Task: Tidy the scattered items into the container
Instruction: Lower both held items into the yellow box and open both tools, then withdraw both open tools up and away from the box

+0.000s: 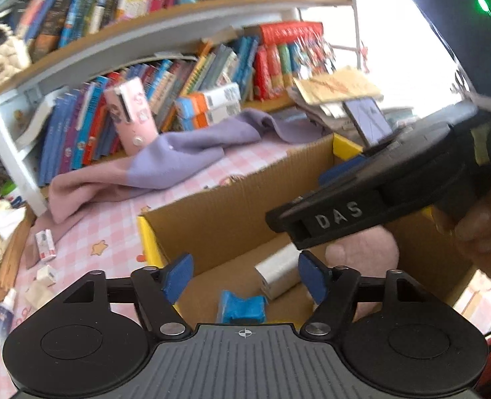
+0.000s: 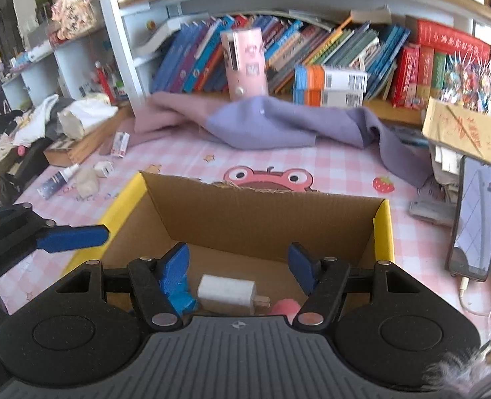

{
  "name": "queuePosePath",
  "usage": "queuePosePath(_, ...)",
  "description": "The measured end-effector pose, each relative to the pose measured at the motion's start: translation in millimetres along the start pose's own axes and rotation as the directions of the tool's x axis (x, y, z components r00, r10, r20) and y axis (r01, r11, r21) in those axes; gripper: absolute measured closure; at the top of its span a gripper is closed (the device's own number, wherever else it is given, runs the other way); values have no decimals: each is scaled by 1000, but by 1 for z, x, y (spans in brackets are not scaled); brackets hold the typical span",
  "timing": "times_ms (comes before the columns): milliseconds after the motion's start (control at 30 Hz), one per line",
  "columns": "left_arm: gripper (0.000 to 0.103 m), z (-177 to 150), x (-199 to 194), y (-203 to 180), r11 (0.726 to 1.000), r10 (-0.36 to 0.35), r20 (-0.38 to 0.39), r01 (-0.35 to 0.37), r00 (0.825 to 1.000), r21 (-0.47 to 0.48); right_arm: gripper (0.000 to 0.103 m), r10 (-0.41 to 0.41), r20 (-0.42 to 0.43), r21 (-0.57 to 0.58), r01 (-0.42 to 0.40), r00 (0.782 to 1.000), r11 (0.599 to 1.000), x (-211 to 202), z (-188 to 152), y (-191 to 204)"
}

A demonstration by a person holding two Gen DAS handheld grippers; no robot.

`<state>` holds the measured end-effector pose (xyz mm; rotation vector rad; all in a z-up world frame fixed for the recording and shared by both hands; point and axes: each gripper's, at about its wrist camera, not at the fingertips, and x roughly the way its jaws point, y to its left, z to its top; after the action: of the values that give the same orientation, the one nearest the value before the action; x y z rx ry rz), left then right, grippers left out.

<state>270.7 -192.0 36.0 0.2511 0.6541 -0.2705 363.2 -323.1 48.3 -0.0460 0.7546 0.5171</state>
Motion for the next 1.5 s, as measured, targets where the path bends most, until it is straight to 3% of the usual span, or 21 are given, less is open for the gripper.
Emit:
queuePosePath(367,22,-27,-71,25,984,36,110,-16,993,-180,39,-85,152,61,76,985,995,-69,-25,24)
queuePosePath(667,21,-58,-108,45,983,36,151,-8,988,-184,39,-239,236,89,224,942,971,-110,-64,65)
queuePosePath(967,21,-107,-148,67,983,-9,154,37,988,-182,39,-319,230,137,294,919,946,-133,-103,123)
queuePosePath(1133,21,-144,-177,85,973,-19,131,49,991,-227,39,-345,207,140,321,916,937,-145,-127,165)
queuePosePath(1500,19,-198,-215,111,963,11,51,4,999,-268,38,-325,75,131,314,943,941,-149,-179,233)
